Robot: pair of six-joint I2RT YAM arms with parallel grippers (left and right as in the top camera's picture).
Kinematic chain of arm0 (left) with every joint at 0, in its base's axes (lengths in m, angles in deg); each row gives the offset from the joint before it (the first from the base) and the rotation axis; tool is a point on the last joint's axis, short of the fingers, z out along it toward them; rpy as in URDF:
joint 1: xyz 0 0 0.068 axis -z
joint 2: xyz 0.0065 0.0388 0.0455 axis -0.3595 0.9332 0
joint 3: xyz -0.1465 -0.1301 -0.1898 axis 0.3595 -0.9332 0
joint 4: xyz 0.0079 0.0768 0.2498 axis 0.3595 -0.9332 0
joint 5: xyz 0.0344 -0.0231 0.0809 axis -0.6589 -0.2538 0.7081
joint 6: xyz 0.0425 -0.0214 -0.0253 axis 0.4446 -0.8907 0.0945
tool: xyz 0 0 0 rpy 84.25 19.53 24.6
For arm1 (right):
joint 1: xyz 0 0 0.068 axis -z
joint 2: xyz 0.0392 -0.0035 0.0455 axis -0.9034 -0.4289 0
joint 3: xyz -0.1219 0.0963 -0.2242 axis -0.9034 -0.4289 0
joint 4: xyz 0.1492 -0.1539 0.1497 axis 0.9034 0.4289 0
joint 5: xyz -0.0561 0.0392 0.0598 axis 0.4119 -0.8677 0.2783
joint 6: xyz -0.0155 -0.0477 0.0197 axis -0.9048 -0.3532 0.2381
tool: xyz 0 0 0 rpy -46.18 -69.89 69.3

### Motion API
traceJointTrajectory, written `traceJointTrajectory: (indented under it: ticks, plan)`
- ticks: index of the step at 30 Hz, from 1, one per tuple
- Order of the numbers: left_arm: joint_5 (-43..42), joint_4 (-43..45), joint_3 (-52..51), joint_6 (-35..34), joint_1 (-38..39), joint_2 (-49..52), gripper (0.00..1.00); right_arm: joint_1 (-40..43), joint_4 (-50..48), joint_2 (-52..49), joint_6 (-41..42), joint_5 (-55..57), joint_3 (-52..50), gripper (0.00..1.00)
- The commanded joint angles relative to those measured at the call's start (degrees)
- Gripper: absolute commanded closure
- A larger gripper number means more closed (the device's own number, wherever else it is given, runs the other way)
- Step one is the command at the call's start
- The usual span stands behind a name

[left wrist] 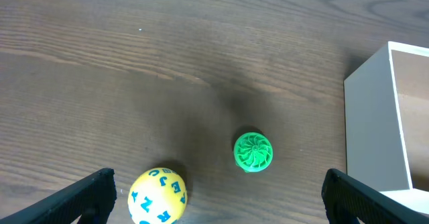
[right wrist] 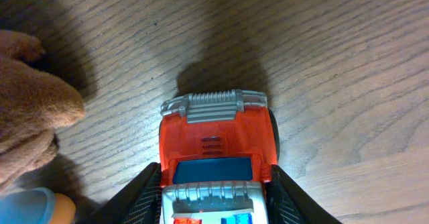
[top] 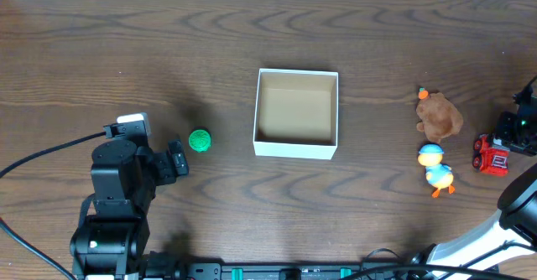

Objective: Pack container
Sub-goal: 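Carry the fire truck with the right gripper into the white box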

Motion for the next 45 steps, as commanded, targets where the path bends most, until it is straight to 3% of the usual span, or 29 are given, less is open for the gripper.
traceJointTrajectory:
  ticks: [1, 7, 14, 20, 26, 30, 36, 45]
  plan:
    - [-0.4, 0.2, 1.4, -0.5, -0.2, 0.1, 0.02, 0.3, -0.4, -0.4, 3.2, 1.4, 0.8, 0.99]
    - [-0.4, 0.2, 1.4, -0.5, -0.2, 0.1, 0.02, -0.1, 0.2, 2.5, 5.6, -0.9, 1.9, 0.99]
    - [-0.4, 0.2, 1.4, -0.5, -0.2, 0.1, 0.02, -5.4, 2.1, 13.4, 11.9, -2.4, 4.4, 0.99]
    - [-0.4, 0.2, 1.4, -0.5, -0.2, 0.1, 0.02, -18.5, 3.6, 25.4, 15.8, -1.4, 5.0, 0.99]
    - [-0.4, -0.1, 1.4, -0.5, -0.2, 0.1, 0.02, -38.0, 2.2, 32.3, 27.1, 3.1, 5.0, 0.99]
    - [-0.4, -0.2, 1.4, -0.5, -0.2, 0.1, 0.02, -52.3, -1.8, 32.0, 35.7, 7.2, 5.0, 0.99]
    - [-0.4, -0.6, 1.4, -0.5, -0.2, 0.1, 0.02, -67.2, -9.6, 27.9, 44.9, 13.6, 5.0, 0.99]
    - [-0.4, -1.9, 1.1, -0.5, -0.2, 0.1, 0.02, -72.8, -9.8, 16.6, 57.6, 16.6, 5.0, 0.99]
